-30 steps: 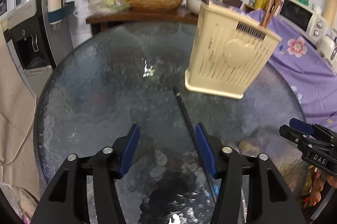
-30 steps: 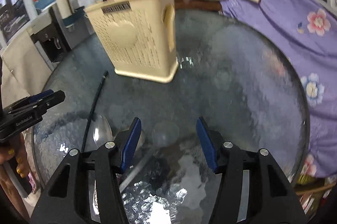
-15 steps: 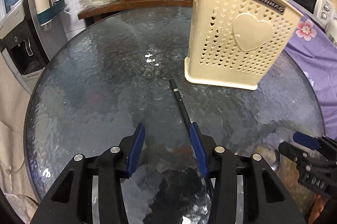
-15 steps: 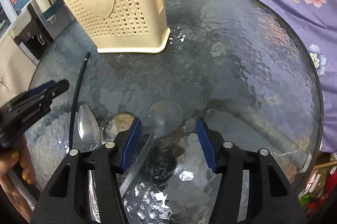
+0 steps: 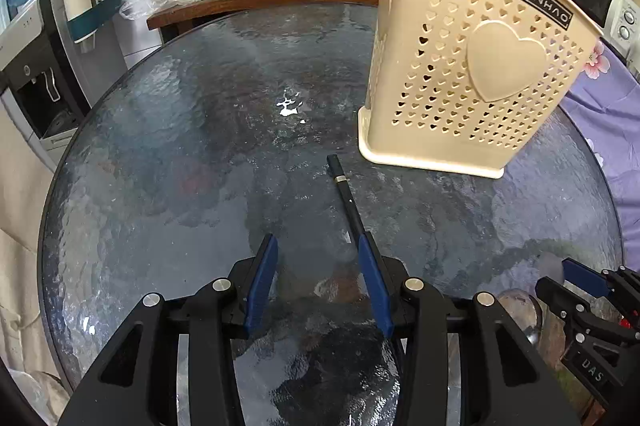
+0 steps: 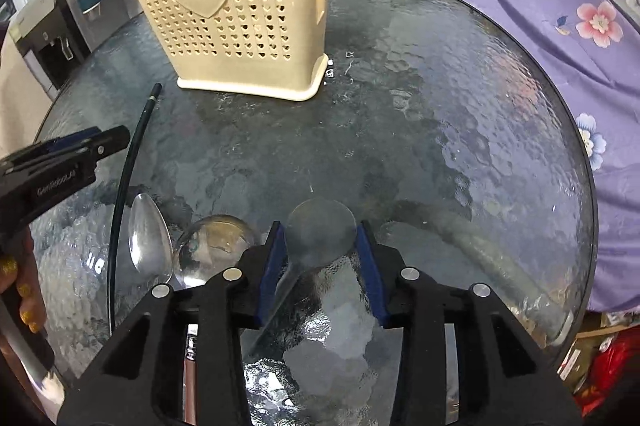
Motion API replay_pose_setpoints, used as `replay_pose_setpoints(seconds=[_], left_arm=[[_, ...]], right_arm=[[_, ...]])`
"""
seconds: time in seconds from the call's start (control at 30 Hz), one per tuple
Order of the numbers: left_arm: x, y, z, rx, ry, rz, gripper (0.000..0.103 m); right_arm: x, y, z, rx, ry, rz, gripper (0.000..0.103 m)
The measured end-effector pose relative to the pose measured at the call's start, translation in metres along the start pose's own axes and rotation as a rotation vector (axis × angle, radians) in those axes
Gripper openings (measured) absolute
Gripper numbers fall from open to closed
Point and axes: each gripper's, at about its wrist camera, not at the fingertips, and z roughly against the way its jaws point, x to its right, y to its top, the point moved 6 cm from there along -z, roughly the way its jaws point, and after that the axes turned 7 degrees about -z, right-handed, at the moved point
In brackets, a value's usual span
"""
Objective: Organize utensils
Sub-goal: 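Grasp a black chopstick with the left tool while the right tool grasps a metal spoon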
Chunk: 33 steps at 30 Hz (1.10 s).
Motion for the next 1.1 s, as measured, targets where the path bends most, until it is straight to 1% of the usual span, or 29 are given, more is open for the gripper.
replay_pose_setpoints(seconds=[0.1,0.2,0.33,0.47,0.57,0.63,0.7,0.83,0.93,1.03,1.1], left_arm=[[-0.001,0.003,-0.004,-0.009,-0.005,0.002,0.039],[-0.001,0.006,-0.005,-0.016,-0.007,0.0,0.038],[0.001,0.011,-0.008,-0.023,-0.012,-0.004,0.037],[0.004,0.015,-0.011,-0.026,-0.012,-0.007,0.036],[0.006,0.021,-0.017,-0.033,0.004,-0.014,0.035],[0.007,0.023,-0.023,-0.044,0.006,-0.014,0.032],[0.009,0.028,-0.026,-0.04,0.029,-0.031,0.029],[0.01,0.032,-0.03,-0.049,0.024,-0.033,0.028],[0.01,0.035,-0.033,-0.052,0.034,-0.042,0.024],[0.009,0.037,-0.034,-0.053,0.033,-0.041,0.013],[0.009,0.037,-0.034,-0.052,0.029,-0.042,0.011]], right_arm=[[0.0,0.0,0.0,0.003,0.014,0.016,0.038],[0.004,0.003,-0.002,0.012,0.051,0.024,0.038],[0.008,0.009,-0.005,0.032,0.045,0.068,0.038],[0.01,0.012,-0.006,0.032,0.061,0.09,0.038],[0.011,0.013,-0.007,0.037,0.067,0.101,0.038],[0.012,0.014,-0.008,0.041,0.071,0.103,0.038],[0.013,0.014,-0.008,0.041,0.074,0.106,0.038],[0.013,0.016,-0.009,0.038,0.078,0.109,0.038],[0.012,0.018,-0.01,0.037,0.079,0.114,0.038],[0.011,0.019,-0.011,0.039,0.082,0.117,0.038],[0.01,0.019,-0.011,0.04,0.084,0.118,0.038]])
